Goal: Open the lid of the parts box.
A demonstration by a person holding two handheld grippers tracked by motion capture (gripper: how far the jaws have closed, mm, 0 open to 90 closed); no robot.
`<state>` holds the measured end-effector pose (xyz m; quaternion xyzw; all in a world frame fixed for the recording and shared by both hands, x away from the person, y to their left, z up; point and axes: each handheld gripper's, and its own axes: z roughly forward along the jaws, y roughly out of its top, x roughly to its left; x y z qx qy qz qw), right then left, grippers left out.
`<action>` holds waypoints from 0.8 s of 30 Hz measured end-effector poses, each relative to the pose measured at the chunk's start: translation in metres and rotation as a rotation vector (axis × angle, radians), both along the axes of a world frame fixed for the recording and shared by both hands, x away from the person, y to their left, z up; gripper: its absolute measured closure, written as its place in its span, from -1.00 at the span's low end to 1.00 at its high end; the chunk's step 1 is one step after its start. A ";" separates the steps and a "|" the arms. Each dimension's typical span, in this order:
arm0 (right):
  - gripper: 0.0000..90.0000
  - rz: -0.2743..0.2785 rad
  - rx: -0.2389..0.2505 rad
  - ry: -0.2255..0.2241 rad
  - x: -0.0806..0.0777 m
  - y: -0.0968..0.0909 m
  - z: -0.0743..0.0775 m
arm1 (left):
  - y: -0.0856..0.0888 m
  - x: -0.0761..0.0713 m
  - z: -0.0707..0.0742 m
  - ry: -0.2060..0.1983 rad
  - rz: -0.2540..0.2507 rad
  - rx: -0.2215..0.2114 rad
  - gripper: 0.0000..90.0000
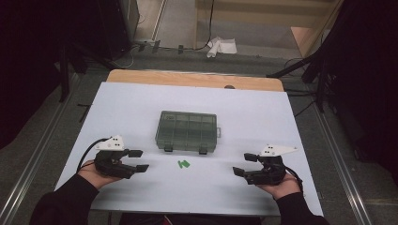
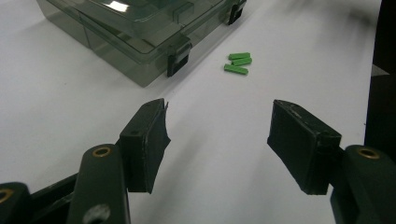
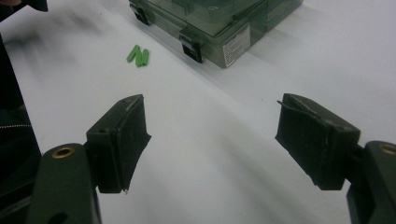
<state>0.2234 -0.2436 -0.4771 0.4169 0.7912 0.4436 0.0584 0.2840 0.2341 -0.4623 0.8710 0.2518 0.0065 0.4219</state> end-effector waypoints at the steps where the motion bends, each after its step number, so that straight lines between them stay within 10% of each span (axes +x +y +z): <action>1: -0.44 0.005 0.000 -0.005 0.001 -0.001 0.000 | 0.000 0.000 0.000 0.000 0.000 0.000 -0.20; 24: -0.44 -0.041 0.014 -0.001 -0.001 -0.004 0.002 | -0.003 0.001 0.000 0.001 -0.007 0.008 -0.20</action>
